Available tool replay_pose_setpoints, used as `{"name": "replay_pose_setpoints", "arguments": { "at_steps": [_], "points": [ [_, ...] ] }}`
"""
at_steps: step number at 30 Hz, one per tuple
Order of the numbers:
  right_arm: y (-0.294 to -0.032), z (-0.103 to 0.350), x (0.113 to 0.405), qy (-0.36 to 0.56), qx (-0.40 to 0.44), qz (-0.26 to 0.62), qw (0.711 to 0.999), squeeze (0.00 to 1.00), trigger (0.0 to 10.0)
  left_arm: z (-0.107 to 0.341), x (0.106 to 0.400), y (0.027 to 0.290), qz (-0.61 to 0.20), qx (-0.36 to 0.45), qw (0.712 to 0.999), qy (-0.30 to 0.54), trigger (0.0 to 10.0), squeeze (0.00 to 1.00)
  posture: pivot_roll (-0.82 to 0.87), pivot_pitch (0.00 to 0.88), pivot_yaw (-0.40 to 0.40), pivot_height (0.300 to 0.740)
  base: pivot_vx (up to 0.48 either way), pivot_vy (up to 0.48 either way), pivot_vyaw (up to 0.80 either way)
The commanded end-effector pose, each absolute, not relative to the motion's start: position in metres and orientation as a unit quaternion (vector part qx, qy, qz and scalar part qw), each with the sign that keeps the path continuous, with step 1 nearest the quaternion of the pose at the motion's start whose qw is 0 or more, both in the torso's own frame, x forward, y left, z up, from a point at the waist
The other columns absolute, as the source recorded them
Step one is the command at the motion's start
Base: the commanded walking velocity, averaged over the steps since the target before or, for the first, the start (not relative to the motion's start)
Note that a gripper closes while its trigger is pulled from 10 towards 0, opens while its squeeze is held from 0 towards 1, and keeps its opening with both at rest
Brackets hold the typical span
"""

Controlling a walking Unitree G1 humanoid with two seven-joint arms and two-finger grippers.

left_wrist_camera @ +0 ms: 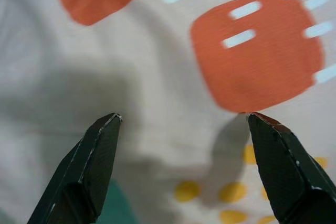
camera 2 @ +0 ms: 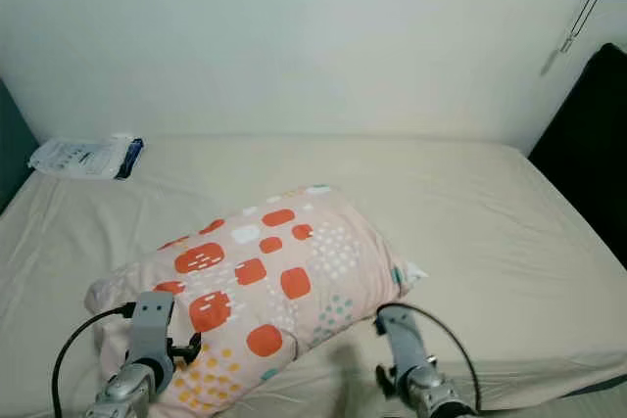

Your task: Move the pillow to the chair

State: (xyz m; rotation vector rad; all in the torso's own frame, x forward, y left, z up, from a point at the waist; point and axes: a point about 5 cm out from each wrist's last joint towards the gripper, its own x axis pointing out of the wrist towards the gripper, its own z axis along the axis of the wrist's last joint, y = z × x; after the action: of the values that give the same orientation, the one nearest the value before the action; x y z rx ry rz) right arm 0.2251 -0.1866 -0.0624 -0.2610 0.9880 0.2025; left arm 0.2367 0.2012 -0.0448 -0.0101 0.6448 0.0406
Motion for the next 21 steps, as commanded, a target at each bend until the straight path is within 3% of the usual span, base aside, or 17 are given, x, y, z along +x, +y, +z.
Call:
{"name": "replay_pose_setpoints", "arguments": {
  "at_steps": [1, 10, 15, 21],
  "points": [
    [-0.19, -0.062, 0.225, 0.473, -0.136, 0.101, 0.864, 0.0, 10.0, -0.044, 0.24, 0.195, 0.013, -0.011, 0.949, 0.314, 10.0, 0.0, 0.06, 0.0, -0.108, 0.74, 0.0, 0.0, 0.0],
    [-0.205, -0.054, 0.234, 0.45, -0.138, 0.064, 0.88, 0.0, 10.0, -0.039, 0.25, 0.185, 0.002, -0.016, 0.952, 0.304, 10.0, 0.0, 0.05, 0.0, -0.101, 0.74, 0.0, 0.0, 0.0],
    [-0.205, -0.046, 0.244, 0.401, -0.069, 0.029, 0.913, 0.0, 10.0, -0.04, 0.245, 0.18, 0.004, -0.046, 0.958, 0.283, 10.0, 0.0, 0.03, 0.0, -0.097, 0.74, 0.0, 0.0, 0.0],
    [-0.196, -0.041, 0.252, 0.372, -0.031, 0.013, 0.928, 0.0, 10.0, -0.038, 0.241, 0.196, 0.041, -0.067, 0.961, 0.264, 10.0, 0.0, 0.02, 0.0, -0.066, 0.74, 0.0, 0.0, 0.0]
  ]
}}
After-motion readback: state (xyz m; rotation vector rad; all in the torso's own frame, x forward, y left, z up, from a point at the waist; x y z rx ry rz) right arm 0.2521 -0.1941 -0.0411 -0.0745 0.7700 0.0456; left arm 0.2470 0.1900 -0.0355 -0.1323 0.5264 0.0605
